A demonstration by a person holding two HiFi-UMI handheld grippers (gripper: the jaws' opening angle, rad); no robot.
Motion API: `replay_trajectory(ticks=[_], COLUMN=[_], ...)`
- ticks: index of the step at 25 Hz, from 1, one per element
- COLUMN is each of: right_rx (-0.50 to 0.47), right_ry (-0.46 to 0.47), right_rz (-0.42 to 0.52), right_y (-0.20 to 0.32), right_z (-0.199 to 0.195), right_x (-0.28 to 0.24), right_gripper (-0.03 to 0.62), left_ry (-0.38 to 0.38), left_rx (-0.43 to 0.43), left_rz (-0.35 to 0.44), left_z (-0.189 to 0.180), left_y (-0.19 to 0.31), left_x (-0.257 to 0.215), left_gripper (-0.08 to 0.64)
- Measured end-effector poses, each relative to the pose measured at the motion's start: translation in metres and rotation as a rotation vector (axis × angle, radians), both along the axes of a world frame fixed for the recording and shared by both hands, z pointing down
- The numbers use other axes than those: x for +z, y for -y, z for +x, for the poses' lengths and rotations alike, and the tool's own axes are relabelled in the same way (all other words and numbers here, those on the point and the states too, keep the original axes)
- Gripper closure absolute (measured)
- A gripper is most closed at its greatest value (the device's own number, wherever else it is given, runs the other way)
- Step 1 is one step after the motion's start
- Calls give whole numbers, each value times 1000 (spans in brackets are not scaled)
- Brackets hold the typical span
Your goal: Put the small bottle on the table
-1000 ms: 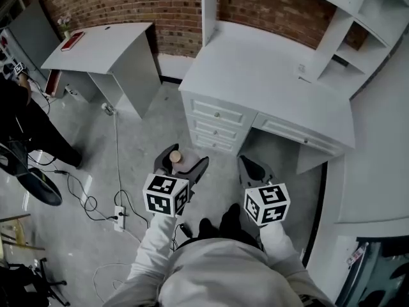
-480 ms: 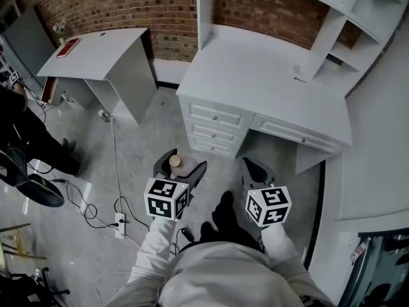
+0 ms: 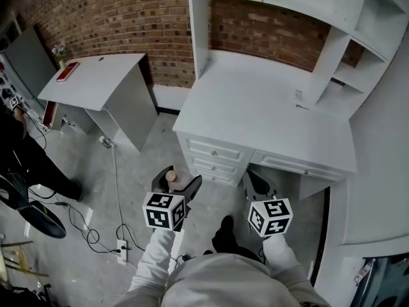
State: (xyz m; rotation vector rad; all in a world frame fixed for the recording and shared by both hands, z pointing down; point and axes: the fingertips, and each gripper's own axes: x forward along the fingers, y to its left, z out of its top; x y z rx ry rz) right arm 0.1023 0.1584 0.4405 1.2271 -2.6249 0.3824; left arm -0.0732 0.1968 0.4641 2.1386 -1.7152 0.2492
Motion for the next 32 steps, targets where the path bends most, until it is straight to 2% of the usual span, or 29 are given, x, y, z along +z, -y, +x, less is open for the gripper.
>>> replay_trajectory(ticks=[5, 13, 24, 32], right_rx=[-1, -20, 9, 15], right_ry=[11, 32, 48, 42], right_rz=[9, 6, -7, -6], right_y=[63, 145, 206, 263], right_z=[2, 17, 15, -15], right_x=[-6, -15, -13, -7], right_gripper=[565, 565, 565, 565], left_ry=[-1, 21, 62, 84], left_rx=[-32, -67, -38, 9], left_rz=[-6, -7, -29, -30], left_z=[-9, -1, -3, -25], left_y=[60, 141, 210, 283], left_x=[-2, -11, -7, 6], left_gripper=[167, 167, 167, 167])
